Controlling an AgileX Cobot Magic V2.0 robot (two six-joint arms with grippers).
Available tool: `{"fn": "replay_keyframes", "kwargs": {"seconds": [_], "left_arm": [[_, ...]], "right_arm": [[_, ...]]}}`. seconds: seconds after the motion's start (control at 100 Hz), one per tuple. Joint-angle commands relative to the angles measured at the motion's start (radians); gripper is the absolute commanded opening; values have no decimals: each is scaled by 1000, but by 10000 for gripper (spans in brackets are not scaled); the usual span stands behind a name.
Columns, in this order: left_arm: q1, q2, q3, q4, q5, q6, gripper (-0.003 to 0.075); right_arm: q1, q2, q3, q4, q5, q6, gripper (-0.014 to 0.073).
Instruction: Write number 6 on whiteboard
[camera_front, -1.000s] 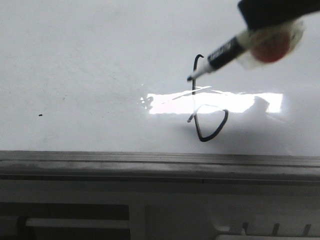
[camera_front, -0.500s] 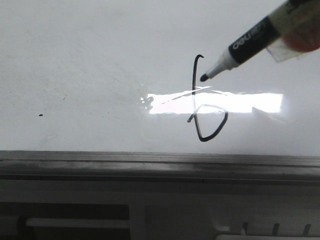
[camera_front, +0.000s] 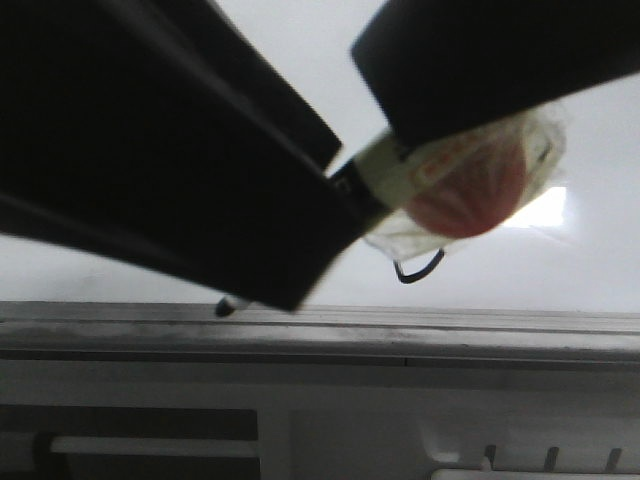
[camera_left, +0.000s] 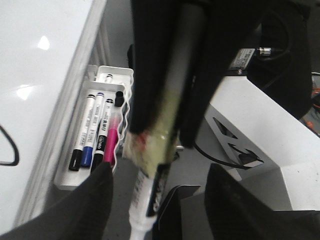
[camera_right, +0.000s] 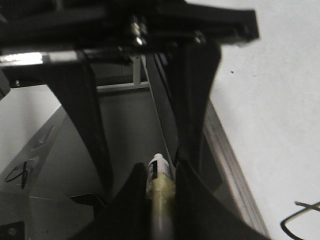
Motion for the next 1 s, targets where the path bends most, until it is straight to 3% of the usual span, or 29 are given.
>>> {"fn": "replay_keyframes", "kwargs": {"seconds": [0.0, 0.31, 0.43, 0.55, 0.82, 0.89, 0.99], "left_arm": [[-28, 18, -41, -52, -12, 3, 390], [-32, 40, -41, -67, -13, 3, 360], [-32, 40, -41, -78, -13, 3, 205], [-32, 40, -41, -78, -14, 3, -22], [-32, 40, -41, -78, -14, 5, -19], [-32, 40, -41, -78, -14, 5, -19], [-32, 40, -41, -78, -14, 5, -19]], "right_arm": [[24, -1, -36, 15, -72, -10, -64], [45, 1, -36, 37, -93, -10, -64], [45, 1, -36, 46, -93, -10, -64], [45, 1, -36, 48, -93, -10, -64], [45, 1, -36, 59, -87, -10, -60], [45, 1, -36, 61, -87, -10, -5], [40, 1, -36, 61, -87, -10, 201]]}}
